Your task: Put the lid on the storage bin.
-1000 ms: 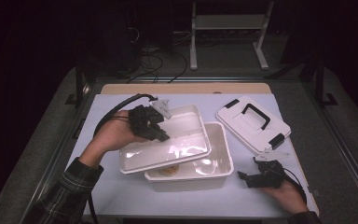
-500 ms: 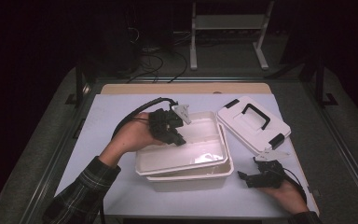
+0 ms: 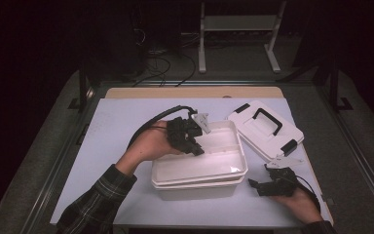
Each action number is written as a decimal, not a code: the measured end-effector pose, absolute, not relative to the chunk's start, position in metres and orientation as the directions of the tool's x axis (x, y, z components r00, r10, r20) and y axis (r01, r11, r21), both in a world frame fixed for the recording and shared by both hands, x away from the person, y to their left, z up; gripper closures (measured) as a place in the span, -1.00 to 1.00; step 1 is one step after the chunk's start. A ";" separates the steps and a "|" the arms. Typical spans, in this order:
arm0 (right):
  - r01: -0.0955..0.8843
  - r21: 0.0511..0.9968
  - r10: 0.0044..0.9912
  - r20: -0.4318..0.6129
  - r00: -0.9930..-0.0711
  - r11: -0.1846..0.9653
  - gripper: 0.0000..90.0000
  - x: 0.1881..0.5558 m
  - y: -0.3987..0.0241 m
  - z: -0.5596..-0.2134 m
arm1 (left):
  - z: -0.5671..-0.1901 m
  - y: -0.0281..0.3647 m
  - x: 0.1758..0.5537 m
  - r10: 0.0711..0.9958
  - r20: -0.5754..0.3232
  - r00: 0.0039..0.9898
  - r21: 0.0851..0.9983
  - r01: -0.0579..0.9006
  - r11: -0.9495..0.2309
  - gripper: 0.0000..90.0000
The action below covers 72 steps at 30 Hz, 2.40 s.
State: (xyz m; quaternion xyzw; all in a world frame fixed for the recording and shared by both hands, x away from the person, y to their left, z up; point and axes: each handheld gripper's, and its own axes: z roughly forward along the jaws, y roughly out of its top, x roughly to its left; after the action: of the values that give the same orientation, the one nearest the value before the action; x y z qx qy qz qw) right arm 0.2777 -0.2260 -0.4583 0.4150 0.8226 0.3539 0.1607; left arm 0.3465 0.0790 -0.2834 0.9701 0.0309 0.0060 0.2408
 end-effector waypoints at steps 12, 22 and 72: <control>0.569 0.715 0.797 0.030 -0.604 0.405 -0.67 0.278 -0.226 -0.458 | -0.299 0.083 0.353 0.075 -0.031 0.997 0.466 0.080 -0.881 0.97; 0.569 0.715 0.797 0.029 -0.604 0.406 -0.67 0.278 -0.226 -0.458 | -0.305 0.082 0.355 0.083 -0.026 0.996 0.456 0.086 -0.886 0.97; 0.568 0.716 0.796 0.026 -0.604 0.407 -0.67 0.278 -0.226 -0.458 | -0.284 0.185 0.342 0.291 0.022 0.956 0.494 0.243 -0.835 -0.74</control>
State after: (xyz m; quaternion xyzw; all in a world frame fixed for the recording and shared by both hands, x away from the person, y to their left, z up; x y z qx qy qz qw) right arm 0.2778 -0.2261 -0.4585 0.4144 0.8229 0.3534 0.1619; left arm 0.3420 0.1851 -0.2844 0.9566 0.1397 0.0480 0.2511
